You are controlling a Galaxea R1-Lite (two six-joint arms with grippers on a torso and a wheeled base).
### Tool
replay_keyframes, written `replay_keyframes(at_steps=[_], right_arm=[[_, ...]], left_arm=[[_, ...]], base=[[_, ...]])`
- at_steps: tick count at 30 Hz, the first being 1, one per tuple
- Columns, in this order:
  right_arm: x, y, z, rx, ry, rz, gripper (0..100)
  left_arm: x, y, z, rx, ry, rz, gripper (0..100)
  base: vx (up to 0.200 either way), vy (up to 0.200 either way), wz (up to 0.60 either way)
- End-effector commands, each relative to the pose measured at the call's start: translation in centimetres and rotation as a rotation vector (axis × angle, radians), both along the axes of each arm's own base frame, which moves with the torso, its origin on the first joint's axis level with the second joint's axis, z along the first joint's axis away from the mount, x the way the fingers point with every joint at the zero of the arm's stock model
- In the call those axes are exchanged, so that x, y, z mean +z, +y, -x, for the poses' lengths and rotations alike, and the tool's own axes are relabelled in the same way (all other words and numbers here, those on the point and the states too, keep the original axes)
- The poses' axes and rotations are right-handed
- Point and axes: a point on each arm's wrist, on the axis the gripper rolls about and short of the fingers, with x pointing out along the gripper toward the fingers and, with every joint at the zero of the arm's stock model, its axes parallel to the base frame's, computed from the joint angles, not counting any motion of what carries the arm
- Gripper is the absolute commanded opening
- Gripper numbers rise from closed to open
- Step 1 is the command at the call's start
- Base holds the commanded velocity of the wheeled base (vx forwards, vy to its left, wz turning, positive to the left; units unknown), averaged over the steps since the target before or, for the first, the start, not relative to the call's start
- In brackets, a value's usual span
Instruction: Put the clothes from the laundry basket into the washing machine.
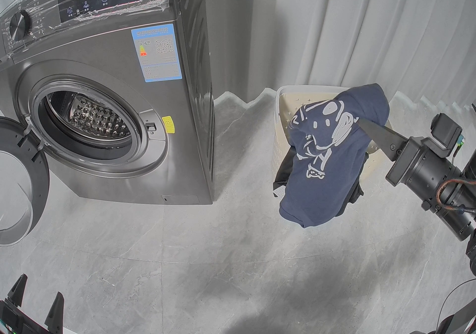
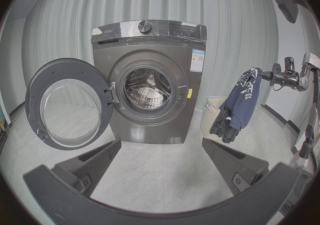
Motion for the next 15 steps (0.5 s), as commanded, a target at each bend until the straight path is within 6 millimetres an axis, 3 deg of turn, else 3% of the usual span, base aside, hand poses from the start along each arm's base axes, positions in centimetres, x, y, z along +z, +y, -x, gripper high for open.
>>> replay_keyframes(at_steps=[1,15], right_arm=[[-0.06,0.01,0.00,0.000,0.002,0.002,0],[-0.13,0.06,-0.05,0.000,0.004,0.003,0]], left_arm=[[-0.44,0.00,-0.05,0.000,0.009,0.001,100],[-0.44,0.00,-0.05,0.000,0.009,0.001,100]], base=[[0.000,0.200,0.00],[0.000,0.200,0.00]])
